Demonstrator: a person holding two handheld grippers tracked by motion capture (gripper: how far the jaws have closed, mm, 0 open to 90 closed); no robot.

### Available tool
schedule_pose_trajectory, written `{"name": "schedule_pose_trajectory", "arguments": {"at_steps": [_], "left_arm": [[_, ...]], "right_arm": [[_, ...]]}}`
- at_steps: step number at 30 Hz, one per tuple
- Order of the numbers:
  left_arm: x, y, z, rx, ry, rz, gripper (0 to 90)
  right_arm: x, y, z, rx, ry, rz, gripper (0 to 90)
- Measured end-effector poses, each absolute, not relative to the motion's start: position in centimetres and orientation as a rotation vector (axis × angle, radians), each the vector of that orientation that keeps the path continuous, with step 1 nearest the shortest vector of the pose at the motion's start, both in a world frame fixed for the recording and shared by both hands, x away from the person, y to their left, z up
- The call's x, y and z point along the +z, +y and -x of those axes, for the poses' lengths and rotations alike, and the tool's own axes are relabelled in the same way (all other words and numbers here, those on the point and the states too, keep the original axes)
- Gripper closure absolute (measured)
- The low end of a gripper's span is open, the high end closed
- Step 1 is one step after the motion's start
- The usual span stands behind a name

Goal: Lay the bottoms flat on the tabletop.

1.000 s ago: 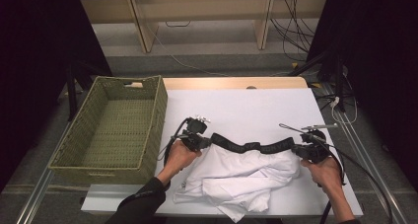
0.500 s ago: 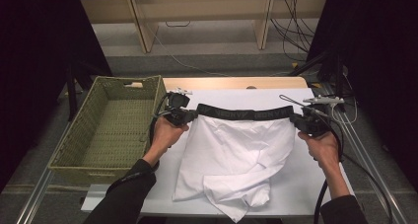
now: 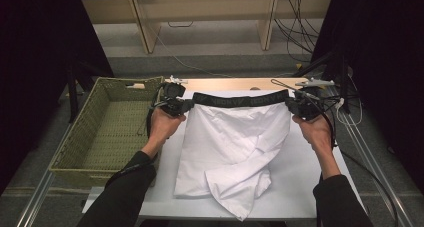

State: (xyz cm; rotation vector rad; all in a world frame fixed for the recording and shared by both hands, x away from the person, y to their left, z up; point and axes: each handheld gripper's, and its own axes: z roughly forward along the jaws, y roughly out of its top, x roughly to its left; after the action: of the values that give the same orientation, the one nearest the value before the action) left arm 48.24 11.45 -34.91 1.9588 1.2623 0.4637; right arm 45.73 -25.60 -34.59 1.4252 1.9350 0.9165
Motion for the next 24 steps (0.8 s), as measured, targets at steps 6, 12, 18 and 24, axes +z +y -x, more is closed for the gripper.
{"name": "schedule_pose_trajectory", "arguments": {"at_steps": [6, 12, 18, 24], "left_arm": [[-34.3, 11.8, -48.7, 0.478, 1.269, -1.947, 86.8], [-34.2, 11.7, -49.3, 0.484, 1.287, -1.939, 86.8], [-34.2, 11.9, -49.8, 0.495, 1.303, -1.932, 86.8], [-33.9, 12.1, -50.1, 0.498, 1.313, -1.924, 86.7]], "right_arm": [[-33.8, -24.7, -47.1, 0.898, 1.928, -1.404, 84.9], [-33.6, -24.3, -48.0, 0.884, 1.924, -1.413, 84.9], [-33.7, -23.6, -48.6, 0.866, 1.930, -1.401, 84.9], [-33.7, -23.3, -49.3, 0.855, 1.925, -1.401, 84.8]]}}
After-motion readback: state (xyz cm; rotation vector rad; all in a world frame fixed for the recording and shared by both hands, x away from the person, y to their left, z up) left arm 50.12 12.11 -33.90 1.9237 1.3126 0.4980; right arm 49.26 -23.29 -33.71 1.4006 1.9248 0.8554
